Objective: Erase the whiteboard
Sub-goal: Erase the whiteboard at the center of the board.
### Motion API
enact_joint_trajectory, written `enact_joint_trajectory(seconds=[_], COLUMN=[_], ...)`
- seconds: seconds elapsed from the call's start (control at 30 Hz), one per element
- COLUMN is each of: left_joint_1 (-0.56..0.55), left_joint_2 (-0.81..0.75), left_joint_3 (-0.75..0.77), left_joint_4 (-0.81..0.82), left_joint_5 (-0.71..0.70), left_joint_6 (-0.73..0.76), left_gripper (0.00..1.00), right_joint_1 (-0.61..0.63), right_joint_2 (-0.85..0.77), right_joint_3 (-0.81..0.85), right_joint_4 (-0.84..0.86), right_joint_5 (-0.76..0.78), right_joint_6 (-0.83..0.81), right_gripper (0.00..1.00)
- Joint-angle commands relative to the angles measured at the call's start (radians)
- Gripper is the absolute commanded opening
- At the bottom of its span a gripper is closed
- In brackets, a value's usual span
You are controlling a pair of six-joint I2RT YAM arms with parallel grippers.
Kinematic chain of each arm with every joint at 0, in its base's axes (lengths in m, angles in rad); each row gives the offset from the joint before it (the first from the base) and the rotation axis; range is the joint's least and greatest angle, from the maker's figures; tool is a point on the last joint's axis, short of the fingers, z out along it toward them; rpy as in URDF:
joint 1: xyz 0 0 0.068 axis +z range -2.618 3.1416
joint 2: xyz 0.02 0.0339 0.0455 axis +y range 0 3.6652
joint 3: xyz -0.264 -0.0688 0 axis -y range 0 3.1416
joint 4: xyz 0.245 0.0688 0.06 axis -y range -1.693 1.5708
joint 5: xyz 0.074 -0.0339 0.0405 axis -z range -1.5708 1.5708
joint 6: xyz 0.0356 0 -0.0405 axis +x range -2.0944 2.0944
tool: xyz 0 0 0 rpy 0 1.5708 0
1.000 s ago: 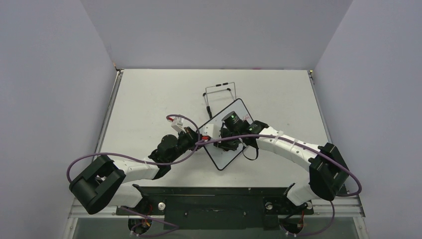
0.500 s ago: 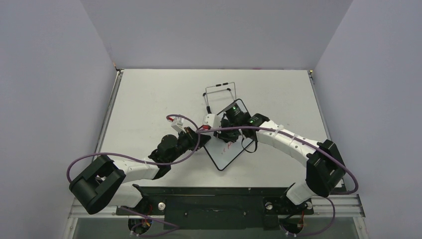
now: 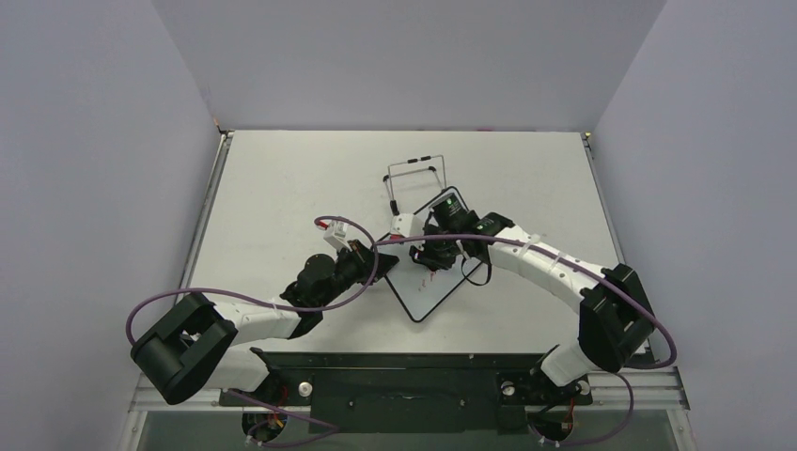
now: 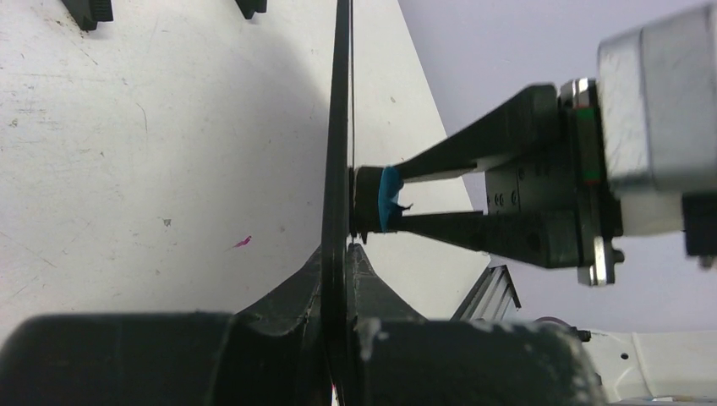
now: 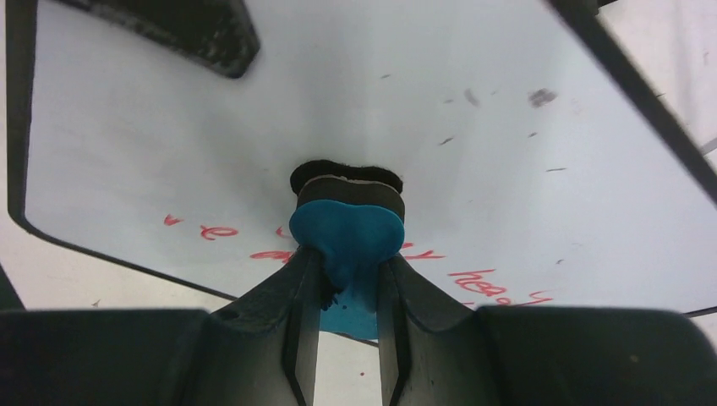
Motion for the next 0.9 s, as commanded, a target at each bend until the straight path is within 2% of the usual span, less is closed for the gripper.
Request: enact_joint_trajectory(seconds=[0.0,0.2,0.33,0.47,0.6,0.73,0.87], left_joint_1=[-0.012,-0.011,-0.011,-0.01,-0.01,-0.01,-0.01], left_joint_2=[-0.03,-0.04,-0.05,-0.051,-0.05,-0.054,-0.058], left_joint_3=[0.038,0.045,0.042,0.041,0.042,0.04,0.037], left_joint_4=[0.19,0.177,0.175,0.175,0.175,0.173,0.171], left_joint_5=[0.073,0.07,0.07,0.073,0.075,0.073,0.069], left_joint_6=[-0.037,-0.034,-0.033,-0.033,-0.034,-0.034,-0.032], left_gripper=[0.0,0.0,0.0,0.0,0.0,0.0,0.0], right_joint_1=[0.022,0.126,0.081,0.007,-0.005,0.025,0.087], right_joint_2=[0.031,-0.01,-0.035,-0.031,-0.004,0.019,-0.027], right_joint_3=[0.1,-0.006,-0.066,-0.037,0.036,0.097,0.018], right_joint_4=[0.037,-0.024,-0.039,0.004,0.048,0.03,0.005], right_joint_5=[-0.011,-0.069,-0.065,-0.033,0.001,-0.018,-0.059], right_joint_6=[0.035,-0.059,-0.086,-0.05,-0.01,0.009,-0.049], right_gripper=[0.0,0.0,0.0,0.0,0.0,0.0,0.0])
